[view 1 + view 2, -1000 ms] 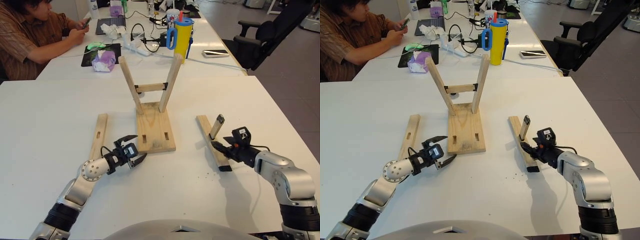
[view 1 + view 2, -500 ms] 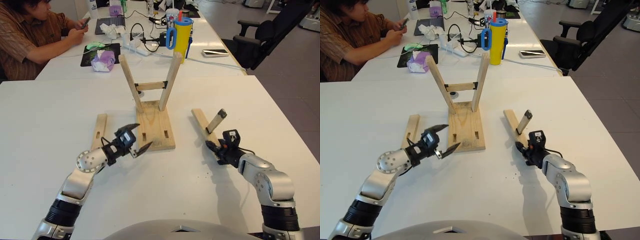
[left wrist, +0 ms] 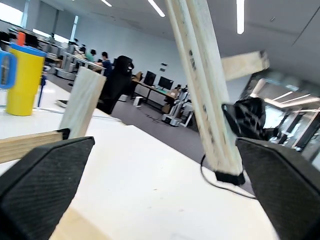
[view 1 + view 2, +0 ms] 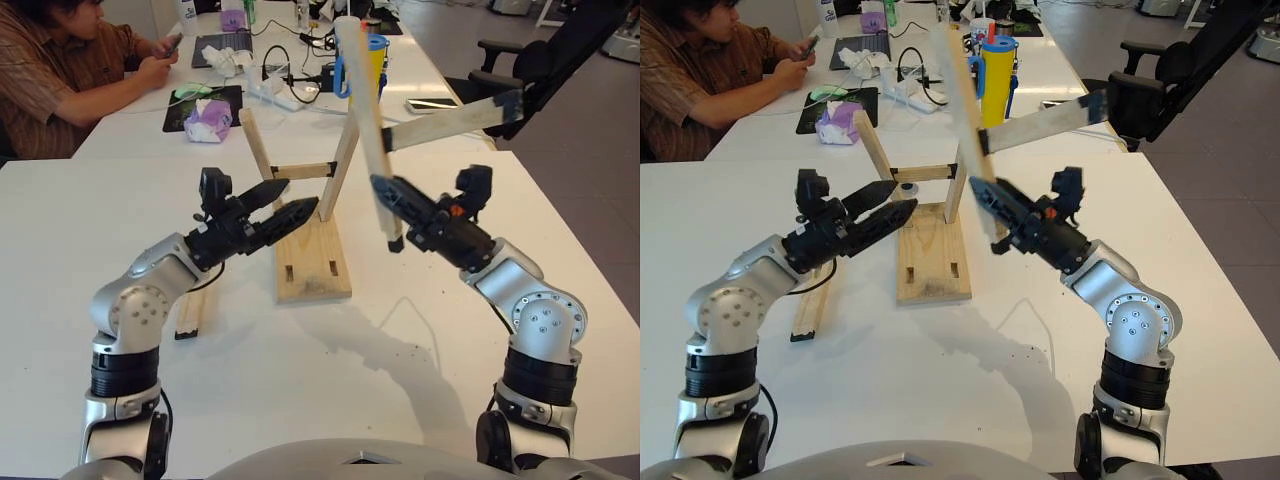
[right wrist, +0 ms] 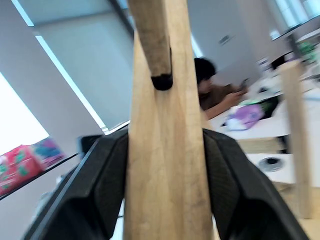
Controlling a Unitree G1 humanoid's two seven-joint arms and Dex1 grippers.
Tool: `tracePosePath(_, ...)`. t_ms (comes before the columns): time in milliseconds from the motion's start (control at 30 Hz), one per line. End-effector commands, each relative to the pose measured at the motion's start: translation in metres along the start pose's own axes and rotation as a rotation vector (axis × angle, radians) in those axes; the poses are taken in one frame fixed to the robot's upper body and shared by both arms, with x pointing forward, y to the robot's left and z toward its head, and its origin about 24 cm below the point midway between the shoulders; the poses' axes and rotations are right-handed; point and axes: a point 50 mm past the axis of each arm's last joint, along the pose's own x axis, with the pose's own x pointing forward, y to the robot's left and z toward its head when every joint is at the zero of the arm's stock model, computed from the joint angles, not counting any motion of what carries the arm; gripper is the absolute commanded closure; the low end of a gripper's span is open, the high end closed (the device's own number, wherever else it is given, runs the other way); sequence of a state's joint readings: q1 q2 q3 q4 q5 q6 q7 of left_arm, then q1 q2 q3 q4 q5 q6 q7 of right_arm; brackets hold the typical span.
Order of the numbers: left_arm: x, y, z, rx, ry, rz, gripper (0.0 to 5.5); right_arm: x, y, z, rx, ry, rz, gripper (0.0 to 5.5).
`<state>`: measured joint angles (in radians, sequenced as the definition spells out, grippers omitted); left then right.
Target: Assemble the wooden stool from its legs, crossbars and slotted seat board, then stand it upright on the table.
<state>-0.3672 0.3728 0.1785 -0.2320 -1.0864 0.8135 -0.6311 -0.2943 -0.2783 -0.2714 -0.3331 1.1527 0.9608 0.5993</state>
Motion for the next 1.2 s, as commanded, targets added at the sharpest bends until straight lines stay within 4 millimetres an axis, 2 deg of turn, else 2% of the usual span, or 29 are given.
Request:
tracePosePath(33, 0.008, -0.008, 0.016, -0.093, 0.002, -0.112, 0.10, 0.002, 0.007, -0.001, 0.068, 0.107, 0.138, 3.44)
tracePosePath(267, 0.016, -0.017, 0.018, -0.164, 0.032, -0.206, 0.10, -0.002, 0.008, -0.005, 0.124, 0.250, 0.238, 3.44)
tracePosePath(600, 0.013, -0.020, 0.015, -0.189, 0.075, -0.219, 1.47, -0.005, 0.010, -0.004, 0.119, 0.309, 0.272, 3.44)
tracePosePath(1000, 0.006, -0.021, 0.013, -0.180, 0.124, -0.228, 3.40, -0.011, 0.009, -0.004, 0.106, 0.369, 0.273, 3.44)
tracePosePath(1100, -0.005, -0.017, 0.011, -0.169, 0.140, -0.186, 3.46, -0.014, 0.002, -0.002, 0.096, 0.391, 0.238, 3.44)
tracePosePath(1133, -0.009, -0.014, 0.009, -0.159, 0.152, -0.159, 3.46, -0.015, 0.001, -0.001, 0.088, 0.388, 0.228, 3.08)
tracePosePath(1200, -0.021, -0.007, 0.009, -0.153, 0.137, -0.099, 3.46, -0.016, -0.002, -0.002, 0.073, 0.381, 0.203, 2.81)
